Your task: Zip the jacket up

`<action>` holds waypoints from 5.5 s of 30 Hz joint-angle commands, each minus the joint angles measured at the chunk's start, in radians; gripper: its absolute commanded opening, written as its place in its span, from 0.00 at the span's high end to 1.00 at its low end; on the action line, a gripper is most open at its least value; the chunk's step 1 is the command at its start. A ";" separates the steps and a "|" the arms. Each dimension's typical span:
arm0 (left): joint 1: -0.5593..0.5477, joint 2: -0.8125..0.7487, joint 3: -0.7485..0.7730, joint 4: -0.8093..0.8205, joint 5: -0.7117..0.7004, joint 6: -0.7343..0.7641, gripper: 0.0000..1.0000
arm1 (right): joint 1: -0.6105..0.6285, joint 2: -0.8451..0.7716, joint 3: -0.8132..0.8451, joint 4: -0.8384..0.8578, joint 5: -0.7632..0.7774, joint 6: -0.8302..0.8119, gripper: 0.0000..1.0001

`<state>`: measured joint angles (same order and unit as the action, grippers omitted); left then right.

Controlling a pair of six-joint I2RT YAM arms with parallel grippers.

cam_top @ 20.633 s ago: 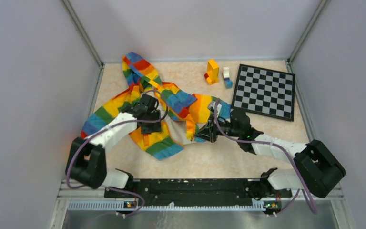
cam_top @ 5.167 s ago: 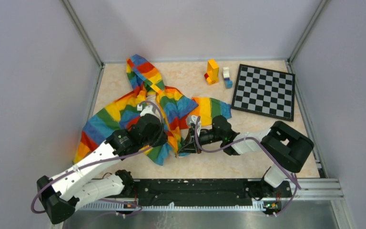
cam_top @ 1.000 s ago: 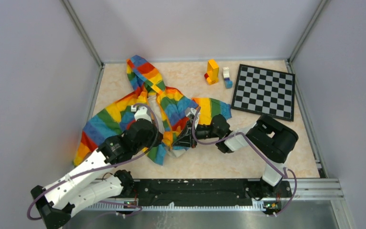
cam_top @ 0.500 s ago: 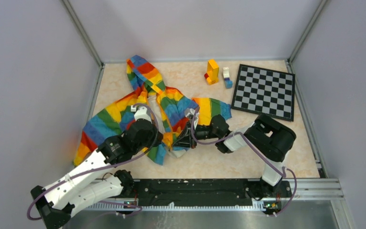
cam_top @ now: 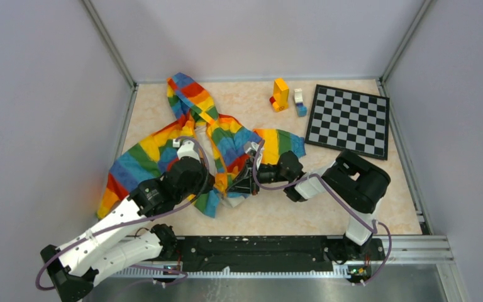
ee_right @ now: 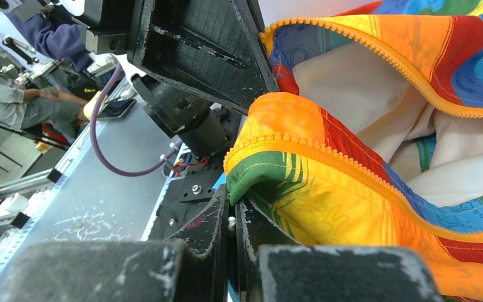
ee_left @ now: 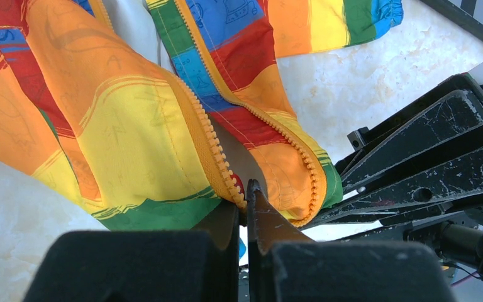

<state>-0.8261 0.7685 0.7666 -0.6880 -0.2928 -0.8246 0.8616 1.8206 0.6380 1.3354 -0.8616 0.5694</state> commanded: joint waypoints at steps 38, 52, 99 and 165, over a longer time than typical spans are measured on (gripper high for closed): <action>-0.009 -0.020 -0.036 0.071 0.114 0.065 1.00 | 0.016 -0.056 0.032 -0.007 0.113 -0.022 1.00; -0.008 0.014 -0.013 0.042 0.134 0.025 1.00 | 0.016 -0.046 0.016 0.083 -0.012 -0.086 1.00; -0.004 -0.217 -0.101 0.074 0.131 -0.092 0.01 | -0.007 0.091 0.039 0.207 -0.011 0.076 1.00; 0.760 -0.167 -0.318 -0.009 1.055 0.208 0.35 | -0.009 0.109 0.055 0.175 -0.014 0.056 1.00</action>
<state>-0.0704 0.5808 0.4667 -0.7582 0.7162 -0.6510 0.8547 1.9255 0.6624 1.4715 -0.8734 0.6468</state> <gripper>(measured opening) 0.690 0.009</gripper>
